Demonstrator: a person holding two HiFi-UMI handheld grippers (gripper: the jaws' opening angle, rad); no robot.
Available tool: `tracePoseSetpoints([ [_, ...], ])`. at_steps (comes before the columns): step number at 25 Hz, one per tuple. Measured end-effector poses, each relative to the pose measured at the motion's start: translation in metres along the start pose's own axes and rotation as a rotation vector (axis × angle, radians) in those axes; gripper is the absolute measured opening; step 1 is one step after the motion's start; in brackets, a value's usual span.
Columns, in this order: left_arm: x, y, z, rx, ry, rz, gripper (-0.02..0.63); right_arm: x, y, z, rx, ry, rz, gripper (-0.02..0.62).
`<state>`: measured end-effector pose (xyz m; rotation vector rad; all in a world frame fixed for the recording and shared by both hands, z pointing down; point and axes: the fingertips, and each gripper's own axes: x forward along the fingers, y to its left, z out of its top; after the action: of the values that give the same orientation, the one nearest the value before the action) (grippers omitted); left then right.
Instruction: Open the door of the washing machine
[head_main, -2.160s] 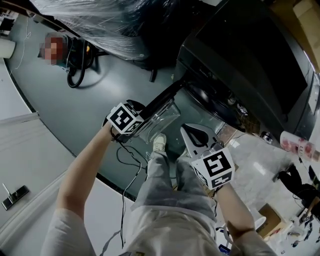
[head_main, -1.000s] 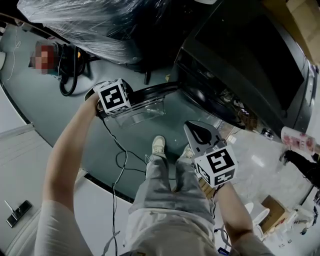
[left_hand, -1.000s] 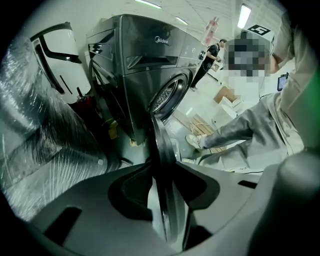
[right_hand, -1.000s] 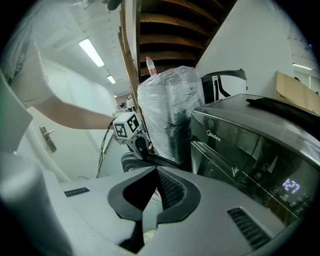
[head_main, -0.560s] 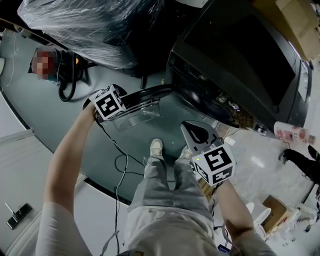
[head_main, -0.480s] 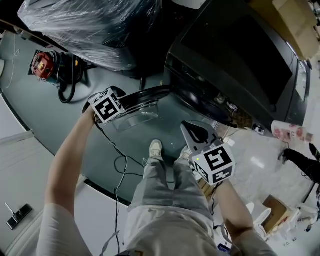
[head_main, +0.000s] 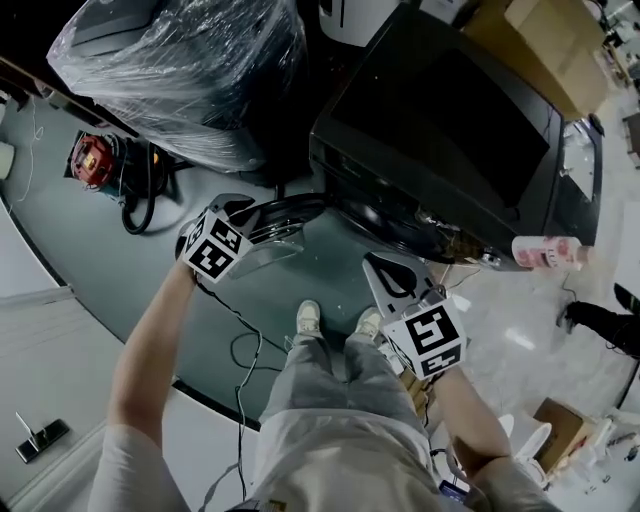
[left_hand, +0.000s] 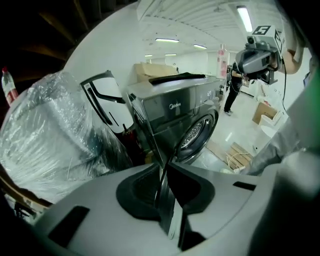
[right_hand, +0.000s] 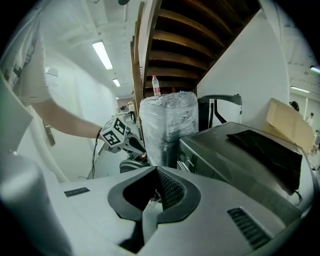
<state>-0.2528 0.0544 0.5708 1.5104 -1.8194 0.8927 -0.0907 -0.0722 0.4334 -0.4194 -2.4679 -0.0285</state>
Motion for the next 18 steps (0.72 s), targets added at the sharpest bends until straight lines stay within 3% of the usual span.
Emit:
tracePoseSetpoints([
  [7, -0.06, -0.015, 0.093, -0.107, -0.217, 0.077, 0.038, -0.05, -0.016, 0.027, 0.007, -0.068, -0.049, 0.028],
  [18, -0.155, -0.071, 0.221, -0.11, -0.504, 0.104, 0.025, -0.15, -0.056, 0.09, 0.047, -0.284, -0.174, 0.028],
])
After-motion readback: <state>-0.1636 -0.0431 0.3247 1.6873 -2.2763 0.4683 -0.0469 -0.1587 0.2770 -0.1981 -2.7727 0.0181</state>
